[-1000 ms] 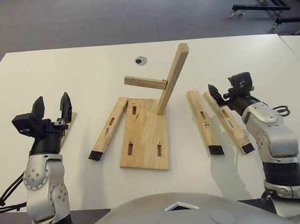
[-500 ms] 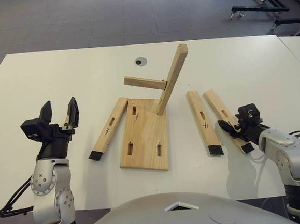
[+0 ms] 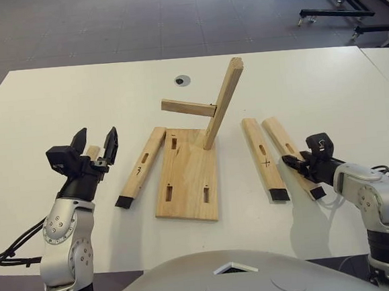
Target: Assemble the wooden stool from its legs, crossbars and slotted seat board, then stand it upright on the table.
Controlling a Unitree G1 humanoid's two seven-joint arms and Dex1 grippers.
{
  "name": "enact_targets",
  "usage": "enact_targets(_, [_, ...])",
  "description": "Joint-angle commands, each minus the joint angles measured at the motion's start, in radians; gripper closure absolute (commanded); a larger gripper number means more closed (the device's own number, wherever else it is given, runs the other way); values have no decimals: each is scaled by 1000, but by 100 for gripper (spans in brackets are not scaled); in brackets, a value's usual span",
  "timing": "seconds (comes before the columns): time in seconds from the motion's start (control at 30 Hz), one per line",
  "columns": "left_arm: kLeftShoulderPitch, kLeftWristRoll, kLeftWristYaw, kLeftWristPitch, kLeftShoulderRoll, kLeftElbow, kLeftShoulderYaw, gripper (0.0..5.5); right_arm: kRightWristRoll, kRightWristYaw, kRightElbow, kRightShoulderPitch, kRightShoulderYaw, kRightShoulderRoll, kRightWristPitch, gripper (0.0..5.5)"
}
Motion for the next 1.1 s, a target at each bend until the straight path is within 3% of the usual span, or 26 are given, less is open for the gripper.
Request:
enact_targets(0.03, [-19, -147, -46, 75, 11, -10, 21, 167, -43, -19, 153, -146, 37, 13, -75, 349])
enact_targets(0.13, [-101, -197, -43, 110, 42, 33, 53, 167, -90, -65, 277, -439, 69, 42, -204, 349])
enact_targets(0.23, [-199, -218, -69, 71, 60, 84, 84, 167, -75, -26, 406, -638, 27, 52, -404, 349])
enact_targets(0.43, [-235, -266, -187, 147, 145, 99, 46, 167, 67, 103, 405, -774, -76, 73, -619, 349])
enact_targets(0.57, [-297, -367, -221, 195, 170, 107, 78, 167, 237, 157, 222, -872, -77, 98, -583, 349])
enact_targets(0.77, [-292, -552, -353, 276, 213, 35, 67, 167, 504, 243, -21, -766, 35, 102, -361, 349])
enact_targets(0.93, [-297, -724, -438, 366, 246, 14, 55, 167, 522, 263, -59, -646, 169, 170, -339, 349])
enact_targets(1.1, [-334, -699, -445, 391, 248, 44, -12, 167, 474, 282, -39, -565, 273, 229, -374, 349])
